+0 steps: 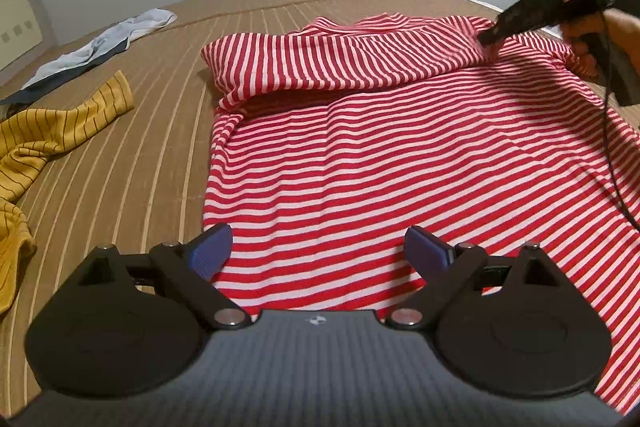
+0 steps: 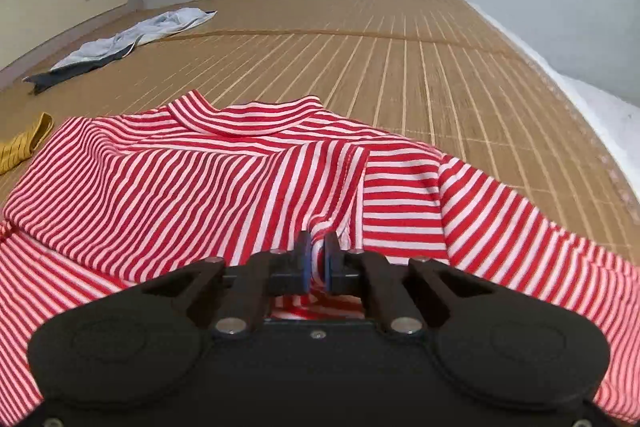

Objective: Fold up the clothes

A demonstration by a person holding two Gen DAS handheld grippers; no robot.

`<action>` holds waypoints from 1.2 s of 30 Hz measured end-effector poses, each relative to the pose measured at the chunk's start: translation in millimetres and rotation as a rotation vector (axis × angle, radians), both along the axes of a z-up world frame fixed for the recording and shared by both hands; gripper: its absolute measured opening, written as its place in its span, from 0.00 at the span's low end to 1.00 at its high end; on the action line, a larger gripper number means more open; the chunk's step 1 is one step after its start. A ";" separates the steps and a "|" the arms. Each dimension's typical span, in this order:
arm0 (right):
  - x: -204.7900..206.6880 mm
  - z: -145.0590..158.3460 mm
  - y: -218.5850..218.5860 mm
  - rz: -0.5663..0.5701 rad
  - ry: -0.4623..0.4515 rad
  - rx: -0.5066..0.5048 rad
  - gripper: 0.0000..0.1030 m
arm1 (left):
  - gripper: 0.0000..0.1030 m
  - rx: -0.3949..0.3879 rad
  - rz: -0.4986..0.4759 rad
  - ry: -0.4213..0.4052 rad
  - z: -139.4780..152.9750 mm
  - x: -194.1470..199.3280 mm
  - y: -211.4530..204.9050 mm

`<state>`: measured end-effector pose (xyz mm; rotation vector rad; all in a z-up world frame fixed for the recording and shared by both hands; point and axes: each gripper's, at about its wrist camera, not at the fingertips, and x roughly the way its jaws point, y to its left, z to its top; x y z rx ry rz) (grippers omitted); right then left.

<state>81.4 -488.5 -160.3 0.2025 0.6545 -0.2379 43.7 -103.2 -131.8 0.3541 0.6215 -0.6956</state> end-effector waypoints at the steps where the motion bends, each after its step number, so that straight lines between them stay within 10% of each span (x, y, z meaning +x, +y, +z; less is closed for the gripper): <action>1: -5.1 3.8 -0.9 -0.014 -0.012 -0.008 0.07 | 0.92 0.000 0.005 0.001 0.0 0.8 0.4; 7: -2.8 1.2 9.1 -0.022 0.113 -0.139 0.13 | 0.92 0.003 0.042 0.029 -0.5 6.3 4.0; 12: -6.9 36.4 57.8 -0.027 -0.043 -0.302 0.34 | 0.93 0.011 0.037 0.028 -1.7 6.3 3.2; 18: 62.7 42.3 128.7 0.314 -0.094 -0.047 0.28 | 0.93 0.014 0.027 0.028 -2.9 2.8 2.5; 25: 139.4 -5.4 163.3 0.234 -0.016 -0.113 0.19 | 0.93 0.021 0.021 0.048 -1.7 4.5 4.9; 36: 91.7 -1.7 150.7 0.316 -0.083 0.021 0.37 | 0.93 0.026 0.037 0.052 0.2 5.8 2.4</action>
